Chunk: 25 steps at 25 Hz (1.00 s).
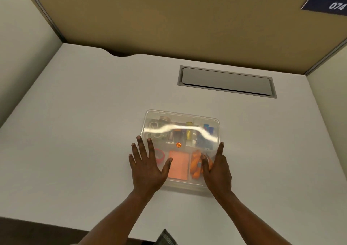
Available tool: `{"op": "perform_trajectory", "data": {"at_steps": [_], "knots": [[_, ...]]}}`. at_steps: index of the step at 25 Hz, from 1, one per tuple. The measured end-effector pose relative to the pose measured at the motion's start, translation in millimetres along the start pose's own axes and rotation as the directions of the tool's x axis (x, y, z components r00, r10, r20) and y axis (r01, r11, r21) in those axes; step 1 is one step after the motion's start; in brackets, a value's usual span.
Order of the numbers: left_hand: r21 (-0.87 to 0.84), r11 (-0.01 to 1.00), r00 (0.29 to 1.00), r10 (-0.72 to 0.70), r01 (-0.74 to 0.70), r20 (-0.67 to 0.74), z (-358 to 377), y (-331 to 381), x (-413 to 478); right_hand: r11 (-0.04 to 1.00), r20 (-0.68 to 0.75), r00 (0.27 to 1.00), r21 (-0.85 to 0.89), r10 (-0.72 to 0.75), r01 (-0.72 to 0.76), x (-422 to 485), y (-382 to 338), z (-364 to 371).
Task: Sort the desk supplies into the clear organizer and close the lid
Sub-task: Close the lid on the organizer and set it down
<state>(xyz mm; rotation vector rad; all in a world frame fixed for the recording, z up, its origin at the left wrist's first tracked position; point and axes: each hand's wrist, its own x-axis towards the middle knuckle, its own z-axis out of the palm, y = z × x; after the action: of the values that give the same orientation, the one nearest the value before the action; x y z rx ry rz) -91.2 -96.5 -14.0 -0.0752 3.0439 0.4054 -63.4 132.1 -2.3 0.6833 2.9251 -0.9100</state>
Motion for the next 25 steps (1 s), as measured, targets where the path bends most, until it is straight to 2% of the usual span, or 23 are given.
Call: {"op": "perform_trajectory", "data": {"at_steps": [9, 15, 18, 21, 25], "knots": [[0.068, 0.995, 0.997, -0.078, 0.078, -0.012, -51, -168, 61, 0.996, 0.14, 0.987, 0.061, -0.076, 0.068, -9, -155, 97], [0.108, 0.992, 0.997, -0.069, 0.065, 0.03, -83, -258, 101, 0.981, 0.351, 0.92, -0.03, -0.171, 0.194, -8, -225, 135], [0.138, 0.989, 0.995, -0.066, 0.055, 0.077, -95, -282, 114, 0.952, 0.422, 0.884, -0.128, -0.203, 0.279, -3, -240, 142], [0.16, 0.986, 0.994, -0.052, 0.036, 0.097, -98, -285, 117, 0.935, 0.436, 0.878, -0.187, -0.197, 0.303, -2, -243, 144], [0.155, 0.987, 0.991, -0.056, 0.037, 0.123, -110, -276, 117, 0.945, 0.523, 0.834, -0.148, -0.175, 0.291, 9, -235, 128]]}}
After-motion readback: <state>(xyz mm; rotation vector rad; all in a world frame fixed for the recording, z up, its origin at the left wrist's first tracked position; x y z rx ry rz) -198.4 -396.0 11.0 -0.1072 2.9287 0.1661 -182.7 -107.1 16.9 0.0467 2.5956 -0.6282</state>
